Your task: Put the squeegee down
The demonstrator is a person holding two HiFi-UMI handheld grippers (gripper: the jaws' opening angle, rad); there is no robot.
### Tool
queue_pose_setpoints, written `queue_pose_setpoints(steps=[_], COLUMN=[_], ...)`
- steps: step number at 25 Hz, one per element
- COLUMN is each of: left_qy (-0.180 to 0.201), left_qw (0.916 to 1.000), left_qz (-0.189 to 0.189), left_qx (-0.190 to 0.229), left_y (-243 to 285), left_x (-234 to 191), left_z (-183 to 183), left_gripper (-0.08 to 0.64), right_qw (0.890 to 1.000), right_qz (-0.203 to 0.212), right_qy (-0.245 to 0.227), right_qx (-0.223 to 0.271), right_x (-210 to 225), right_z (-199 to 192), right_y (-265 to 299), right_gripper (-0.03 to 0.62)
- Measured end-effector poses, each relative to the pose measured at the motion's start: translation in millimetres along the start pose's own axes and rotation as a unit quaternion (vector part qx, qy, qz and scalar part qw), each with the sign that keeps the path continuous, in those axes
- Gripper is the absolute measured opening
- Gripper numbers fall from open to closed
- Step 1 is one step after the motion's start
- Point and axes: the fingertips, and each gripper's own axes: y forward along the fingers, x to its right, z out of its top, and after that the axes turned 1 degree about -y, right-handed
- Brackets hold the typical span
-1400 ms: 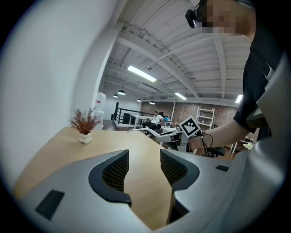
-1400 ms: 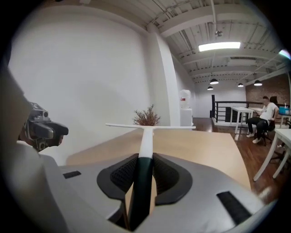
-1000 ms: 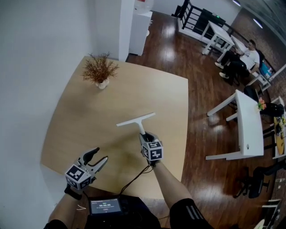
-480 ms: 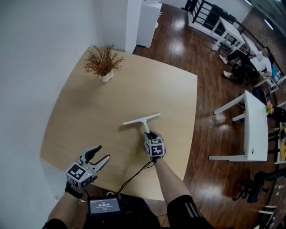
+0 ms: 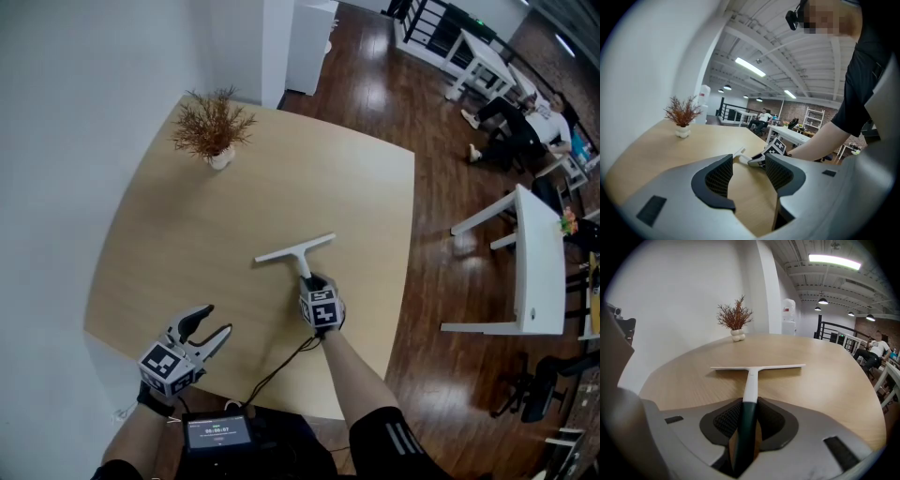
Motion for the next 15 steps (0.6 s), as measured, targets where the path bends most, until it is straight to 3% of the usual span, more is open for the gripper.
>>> queue_pose_setpoints(steps=[9, 15], left_qy=[0.005, 0.008], left_qw=[1.0, 0.9999], left_qz=[0.001, 0.0], left_qx=[0.003, 0.01], left_y=[-6.2, -22.4], left_x=[4.1, 12.9], left_z=[-0.5, 0.9], left_gripper=[0.216, 0.216], right_qw=[0.999, 0.999], right_qz=[0.017, 0.006], right_qy=[0.027, 0.02], right_qx=[-0.006, 0.033], right_x=[-1.6, -6.7], right_z=[0.7, 18.7], right_y=[-1.6, -28.8], right_gripper=[0.141, 0.16])
